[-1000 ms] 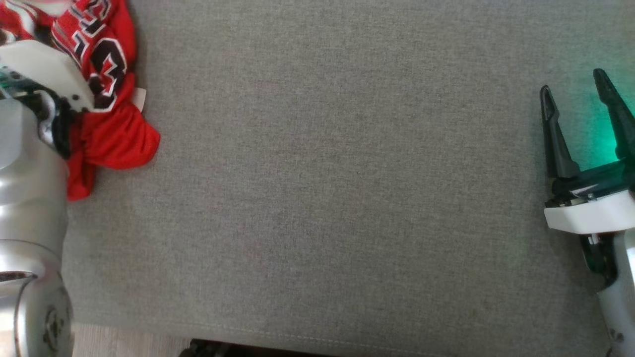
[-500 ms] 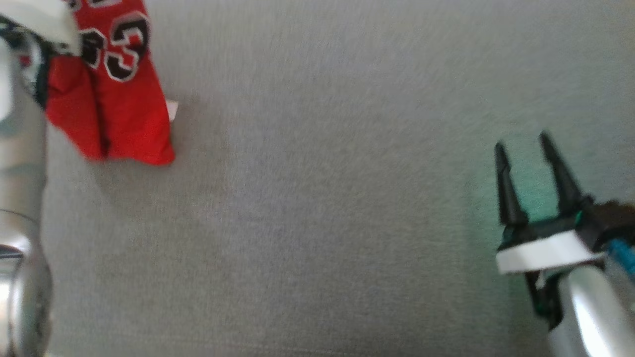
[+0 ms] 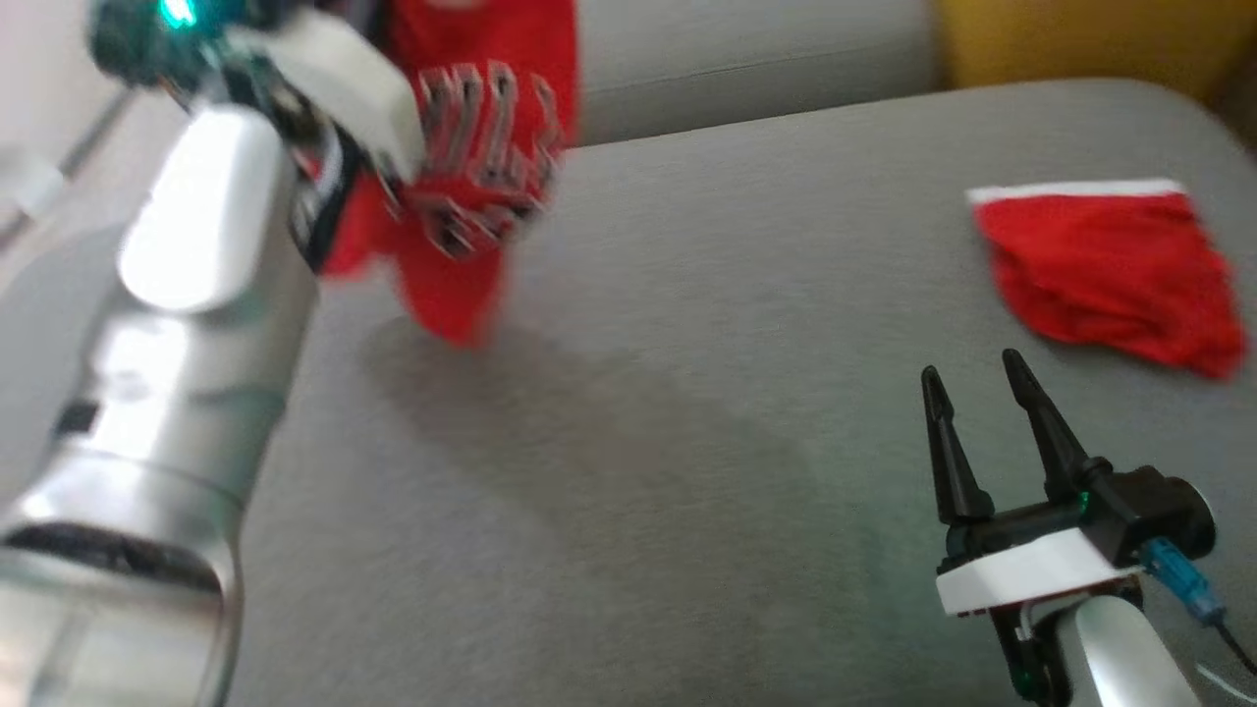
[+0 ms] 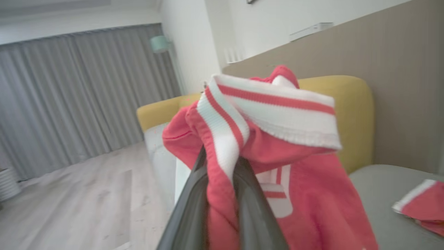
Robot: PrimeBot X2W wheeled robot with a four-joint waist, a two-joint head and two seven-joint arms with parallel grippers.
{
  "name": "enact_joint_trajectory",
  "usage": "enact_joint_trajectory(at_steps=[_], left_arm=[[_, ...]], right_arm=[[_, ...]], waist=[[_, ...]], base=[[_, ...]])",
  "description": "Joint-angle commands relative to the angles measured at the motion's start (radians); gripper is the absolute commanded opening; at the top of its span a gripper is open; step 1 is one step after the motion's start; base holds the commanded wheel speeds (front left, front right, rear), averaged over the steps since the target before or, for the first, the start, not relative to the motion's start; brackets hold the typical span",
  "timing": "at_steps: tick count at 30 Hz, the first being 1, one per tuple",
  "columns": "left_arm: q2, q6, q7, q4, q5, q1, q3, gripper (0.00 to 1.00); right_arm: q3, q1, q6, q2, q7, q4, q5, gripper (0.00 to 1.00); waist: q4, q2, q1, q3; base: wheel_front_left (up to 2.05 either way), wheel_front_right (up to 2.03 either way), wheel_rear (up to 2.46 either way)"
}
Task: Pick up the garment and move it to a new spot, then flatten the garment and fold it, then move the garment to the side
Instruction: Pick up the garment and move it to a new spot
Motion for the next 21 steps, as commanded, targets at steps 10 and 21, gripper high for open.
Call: enact_joint_trajectory(at_steps=[10, 21], left_arm=[[0.018, 0.008, -0.061, 0.033, -0.023, 0.233, -0.131, 0.0], [-0.081, 0.126, -0.194, 0.011, -0.05, 0.493, -0.089, 1.0]], right_arm=[[0.06, -0.03, 0.007, 0.013, -0.003, -0.038, 0.025, 1.0], [0.096, 0.012, 0.007, 0.011, -0.003, 0.011, 0.048, 1.0]], waist=[[-0.252, -0.0001, 0.0002, 0.036], [-0.177, -0.0001, 0.0002, 0.002]], base=[[0.0, 0.0, 0.0], [0.0, 0.0, 0.0]])
